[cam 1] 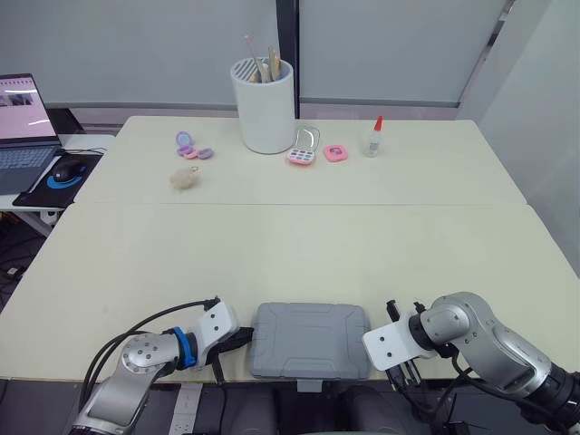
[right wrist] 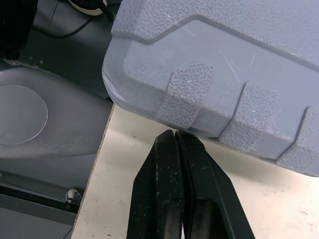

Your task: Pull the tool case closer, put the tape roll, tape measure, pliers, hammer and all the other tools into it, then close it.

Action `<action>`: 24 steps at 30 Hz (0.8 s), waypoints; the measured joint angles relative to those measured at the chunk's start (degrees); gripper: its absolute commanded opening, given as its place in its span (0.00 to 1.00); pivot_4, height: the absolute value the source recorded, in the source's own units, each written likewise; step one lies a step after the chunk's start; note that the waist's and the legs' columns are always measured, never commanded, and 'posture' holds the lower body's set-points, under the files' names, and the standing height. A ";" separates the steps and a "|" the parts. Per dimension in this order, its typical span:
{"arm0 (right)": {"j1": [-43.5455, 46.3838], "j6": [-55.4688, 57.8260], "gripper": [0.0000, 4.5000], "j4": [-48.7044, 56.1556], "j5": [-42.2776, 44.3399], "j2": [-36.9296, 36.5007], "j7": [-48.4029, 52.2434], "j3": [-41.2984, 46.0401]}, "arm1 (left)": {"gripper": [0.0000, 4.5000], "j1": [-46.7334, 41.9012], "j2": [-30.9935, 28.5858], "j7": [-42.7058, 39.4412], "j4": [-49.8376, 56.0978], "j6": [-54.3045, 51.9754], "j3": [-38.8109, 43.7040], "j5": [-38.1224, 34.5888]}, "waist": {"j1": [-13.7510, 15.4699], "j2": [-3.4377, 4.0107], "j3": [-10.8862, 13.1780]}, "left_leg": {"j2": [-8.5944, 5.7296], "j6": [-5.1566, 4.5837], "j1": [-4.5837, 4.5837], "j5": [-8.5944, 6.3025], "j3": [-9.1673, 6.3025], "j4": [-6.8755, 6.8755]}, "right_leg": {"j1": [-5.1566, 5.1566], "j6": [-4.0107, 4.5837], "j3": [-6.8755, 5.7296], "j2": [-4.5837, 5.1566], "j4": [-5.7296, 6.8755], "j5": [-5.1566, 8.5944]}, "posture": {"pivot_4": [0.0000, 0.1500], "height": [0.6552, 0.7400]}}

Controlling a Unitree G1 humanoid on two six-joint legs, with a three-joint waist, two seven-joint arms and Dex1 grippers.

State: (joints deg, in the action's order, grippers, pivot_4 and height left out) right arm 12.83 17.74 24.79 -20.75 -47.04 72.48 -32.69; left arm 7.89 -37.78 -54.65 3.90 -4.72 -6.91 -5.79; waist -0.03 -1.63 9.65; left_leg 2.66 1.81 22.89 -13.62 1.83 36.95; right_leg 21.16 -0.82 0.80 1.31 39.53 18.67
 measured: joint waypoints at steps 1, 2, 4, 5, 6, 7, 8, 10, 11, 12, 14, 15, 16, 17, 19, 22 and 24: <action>0.00 0.00 0.00 -0.01 -0.05 0.05 -0.01 0.00 | 0.00 0.02 -0.04 -0.03 0.02 0.04 0.00 0.06 | -0.01 0.00 0.00 | 0.00 0.00 0.00 0.00 0.00 0.00 | 0.00 0.00 0.00 0.00 0.00 0.00 | 1.00 0.96; 0.00 0.00 0.00 -0.02 -0.10 0.09 -0.02 0.00 | 0.00 0.06 -0.09 -0.04 0.03 0.10 0.00 0.10 | -0.02 0.01 -0.01 | 0.00 0.00 0.00 0.00 0.00 0.00 | 0.00 0.00 0.00 0.00 0.00 0.00 | 1.00 0.96; 0.11 0.00 0.00 -0.20 -0.17 0.43 -0.07 0.00 | 0.00 0.35 -0.37 -0.04 0.14 0.21 0.01 0.15 | -0.11 0.01 -0.02 | 0.02 0.00 -0.01 0.00 0.00 0.00 | 0.00 0.00 0.01 -0.01 0.00 0.00 | 1.00 0.96; 0.23 0.00 0.00 -0.34 -0.19 0.52 -0.08 0.01 | 0.00 0.45 -0.52 -0.04 0.19 0.22 0.01 0.18 | -0.14 0.01 -0.02 | 0.03 0.00 -0.01 0.00 0.00 0.00 | 0.01 0.00 0.01 -0.02 0.01 0.00 | 1.00 0.96; 0.30 0.00 0.00 -0.44 -0.21 0.56 -0.09 0.03 | 0.00 0.49 -0.66 -0.04 0.23 0.22 0.01 0.20 | -0.17 0.02 -0.03 | 0.03 0.00 -0.01 0.00 0.00 0.00 | 0.00 0.00 0.01 -0.02 0.02 0.00 | 1.00 0.96; 0.36 0.00 0.00 -0.52 -0.22 0.59 -0.09 0.05 | 0.00 0.53 -0.78 -0.04 0.26 0.23 0.01 0.21 | -0.20 0.02 -0.03 | 0.04 0.00 -0.02 0.00 0.00 0.00 | 0.01 0.00 0.01 -0.02 0.02 0.00 | 1.00 0.96; 0.38 0.00 0.00 -0.55 -0.23 0.59 -0.09 0.06 | 0.00 0.54 -0.86 -0.05 0.28 0.25 0.01 0.23 | -0.22 0.03 -0.03 | 0.04 0.00 -0.02 0.00 0.00 -0.01 | 0.01 0.00 0.01 -0.03 0.02 0.00 | 1.00 0.96; 0.39 0.00 0.00 -0.56 -0.23 0.58 -0.09 0.07 | 0.00 0.55 -0.89 -0.05 0.29 0.26 0.01 0.24 | -0.24 0.04 -0.04 | 0.04 0.00 -0.02 0.00 0.00 -0.01 | 0.01 0.00 0.01 -0.03 0.03 0.00 | 1.00 0.96; 0.39 0.00 0.00 -0.55 -0.23 0.58 -0.09 0.08 | 0.00 0.54 -0.90 -0.05 0.29 0.26 0.01 0.25 | -0.25 0.04 -0.04 | 0.04 0.00 -0.02 0.00 0.01 -0.01 | 0.01 0.00 0.02 -0.03 0.03 0.00 | 1.00 0.96; 0.39 0.00 0.00 -0.56 -0.23 0.57 -0.09 0.08 | 0.00 0.53 -0.90 -0.05 0.29 0.29 0.01 0.27 | -0.25 0.04 -0.04 | 0.04 0.00 -0.02 0.00 0.01 -0.01 | 0.01 0.00 0.02 -0.03 0.03 0.00 | 1.00 0.96; 0.43 -0.04 0.00 -0.58 -0.23 0.57 -0.09 0.08 | 0.00 0.51 -0.95 -0.05 0.29 0.30 0.01 0.27 | -0.25 0.04 -0.04 | 0.04 0.00 -0.02 0.00 0.01 -0.01 | 0.01 0.00 0.01 -0.03 0.03 0.00 | 1.00 0.96; 0.50 -0.10 0.00 -0.62 -0.23 0.57 -0.09 0.08 | 0.00 0.51 -0.98 -0.05 0.29 0.30 0.00 0.27 | -0.26 0.04 -0.04 | 0.04 0.00 -0.02 0.00 0.01 -0.01 | 0.01 0.00 0.02 -0.03 0.03 0.00 | 1.00 0.96; 0.67 -0.24 0.00 -0.78 -0.22 0.58 -0.09 0.08 | 0.00 0.51 -1.04 -0.05 0.30 0.29 0.00 0.27 | -0.27 0.04 -0.04 | 0.04 0.00 -0.03 0.00 0.01 -0.01 | 0.01 0.00 0.02 -0.03 0.04 0.00 | 1.00 0.96; 0.82 -0.38 0.00 -0.89 -0.22 0.58 -0.11 0.12 | 0.00 0.51 -1.09 -0.07 0.33 0.26 0.00 0.27 | -0.28 0.04 -0.04 | 0.04 0.00 -0.03 0.00 0.01 -0.01 | 0.01 0.00 0.02 -0.03 0.04 0.00 | 1.00 0.96; 0.95 -0.66 0.00 -0.92 -0.11 0.47 -0.12 0.39 | 0.00 0.52 -1.32 -0.18 0.39 0.19 -0.06 0.26 | -0.29 0.04 -0.04 | 0.04 0.00 -0.03 0.00 0.01 0.00 | 0.01 0.00 0.02 -0.04 0.05 0.00 | 1.00 0.96; 0.76 -1.07 0.00 -0.56 1.38 -0.56 -0.24 2.37 | 0.00 0.48 -2.16 -0.78 0.53 0.05 0.07 0.07 | -0.28 0.04 -0.04 | 0.04 0.00 -0.02 0.00 0.01 -0.01 | 0.02 0.00 0.02 -0.03 0.05 0.00 | 1.00 0.96; -0.61 -1.06 0.00 0.50 2.92 -3.32 -0.16 5.51 | 0.00 0.85 -3.42 -1.25 0.71 -0.03 0.80 -0.84 | -0.28 0.01 -0.04 | 0.06 0.00 0.00 0.00 0.01 -0.01 | 0.03 0.01 0.02 -0.03 0.04 0.00 | 1.00 0.96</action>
State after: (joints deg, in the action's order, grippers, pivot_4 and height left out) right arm 12.22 16.68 25.29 -17.83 -50.36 72.33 -27.17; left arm 8.74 -41.20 -55.90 4.60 -4.74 -6.11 -6.63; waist -0.31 -1.61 9.61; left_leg 2.71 1.81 22.89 -13.62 1.84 36.94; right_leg 21.19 -0.81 0.81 1.28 39.57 18.68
